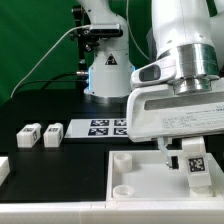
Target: Assemble one leg
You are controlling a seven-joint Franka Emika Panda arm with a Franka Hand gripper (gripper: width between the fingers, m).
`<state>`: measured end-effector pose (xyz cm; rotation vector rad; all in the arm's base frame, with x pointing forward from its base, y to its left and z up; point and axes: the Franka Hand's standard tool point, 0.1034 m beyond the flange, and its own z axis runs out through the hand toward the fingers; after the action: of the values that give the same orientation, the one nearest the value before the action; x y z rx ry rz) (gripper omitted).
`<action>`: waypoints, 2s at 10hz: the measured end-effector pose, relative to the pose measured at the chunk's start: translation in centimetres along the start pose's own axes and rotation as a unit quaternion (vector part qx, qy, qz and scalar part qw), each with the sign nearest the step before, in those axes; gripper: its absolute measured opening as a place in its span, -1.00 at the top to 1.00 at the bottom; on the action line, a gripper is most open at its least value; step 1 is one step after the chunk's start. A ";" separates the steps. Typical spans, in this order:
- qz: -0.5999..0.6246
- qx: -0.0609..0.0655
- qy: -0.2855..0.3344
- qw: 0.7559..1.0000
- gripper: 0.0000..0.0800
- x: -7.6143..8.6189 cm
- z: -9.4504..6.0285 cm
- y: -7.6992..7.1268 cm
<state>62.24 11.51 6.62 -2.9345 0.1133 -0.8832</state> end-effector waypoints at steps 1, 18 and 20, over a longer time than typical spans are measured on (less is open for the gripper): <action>0.005 0.001 -0.010 1.000 -0.62 0.4 -0.7 0.4; 0.110 0.017 -0.280 0.954 0.27 1.1 -0.5 0.8; 0.210 -0.013 -0.280 0.937 0.27 1.1 -0.5 0.8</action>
Offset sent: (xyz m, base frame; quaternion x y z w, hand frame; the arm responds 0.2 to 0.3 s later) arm -0.0035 -0.0038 0.0300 0.0283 -0.0419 0.0199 0.9985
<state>62.83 10.62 7.51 -2.8756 0.6782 0.0207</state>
